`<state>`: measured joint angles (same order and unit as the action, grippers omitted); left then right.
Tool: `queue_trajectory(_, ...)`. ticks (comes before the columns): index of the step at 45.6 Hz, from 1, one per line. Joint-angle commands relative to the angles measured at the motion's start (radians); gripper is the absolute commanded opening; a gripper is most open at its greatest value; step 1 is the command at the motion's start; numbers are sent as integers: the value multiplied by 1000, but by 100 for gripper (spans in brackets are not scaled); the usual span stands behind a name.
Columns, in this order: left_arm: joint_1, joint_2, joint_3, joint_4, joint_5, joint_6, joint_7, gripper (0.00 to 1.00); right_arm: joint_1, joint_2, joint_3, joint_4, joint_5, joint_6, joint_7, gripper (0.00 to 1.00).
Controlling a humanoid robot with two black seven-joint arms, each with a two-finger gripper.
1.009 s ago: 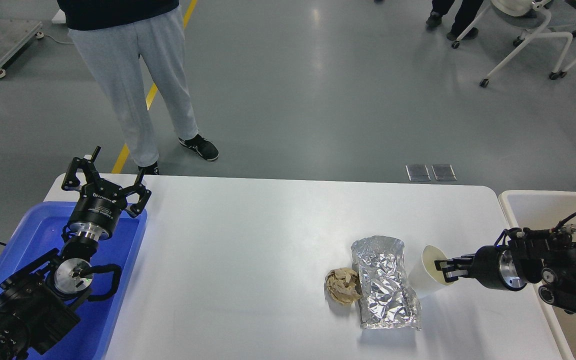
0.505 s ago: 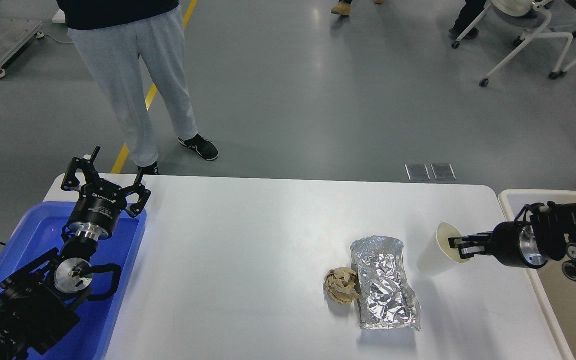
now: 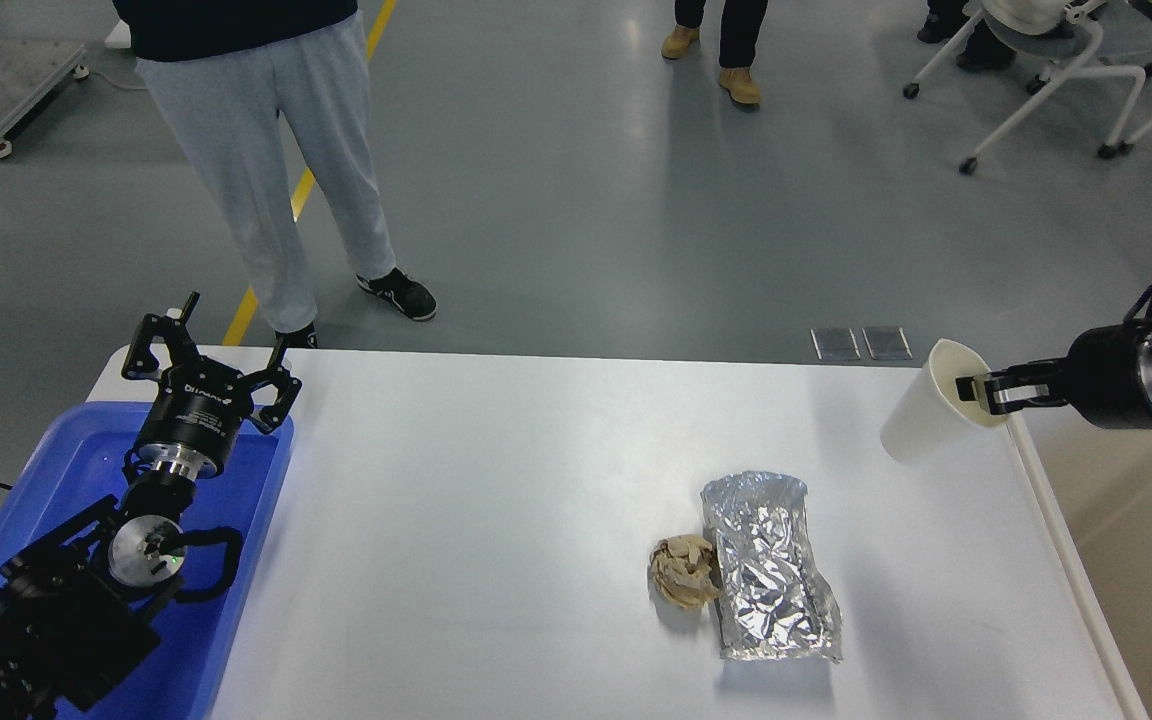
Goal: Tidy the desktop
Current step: 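Lift the paper cup with the right gripper and carry it over the bin, then open the right gripper to drop the cup into the beige bin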
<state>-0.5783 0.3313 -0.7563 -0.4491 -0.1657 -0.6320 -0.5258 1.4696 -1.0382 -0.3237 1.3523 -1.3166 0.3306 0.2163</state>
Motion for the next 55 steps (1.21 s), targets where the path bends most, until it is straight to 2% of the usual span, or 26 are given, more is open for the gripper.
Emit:
queue_trajectory(1,0,0,0,0,0,0,1,100,156,-92,14,70,0,131,-2,0)
queue_trajectory(10,0,0,0,0,0,0,0,100,221,-120,12,76,-1,177,-5,0)
queue_trajectory(19,0,0,0,0,0,0,0,100,204,-128,0,71,-15,166,-8,0)
queue_trajectory(27,0,0,0,0,0,0,0,100,144,-180,14,53,-19,150,-8,0)
queue_trajectory(40,0,0,0,0,0,0,0,100,42,-269,14,-21,31,42,0,0)
queue_trajectory(55,0,0,2,0,0,0,0,100,-173,-233,15,-194,416,-153,2,0)
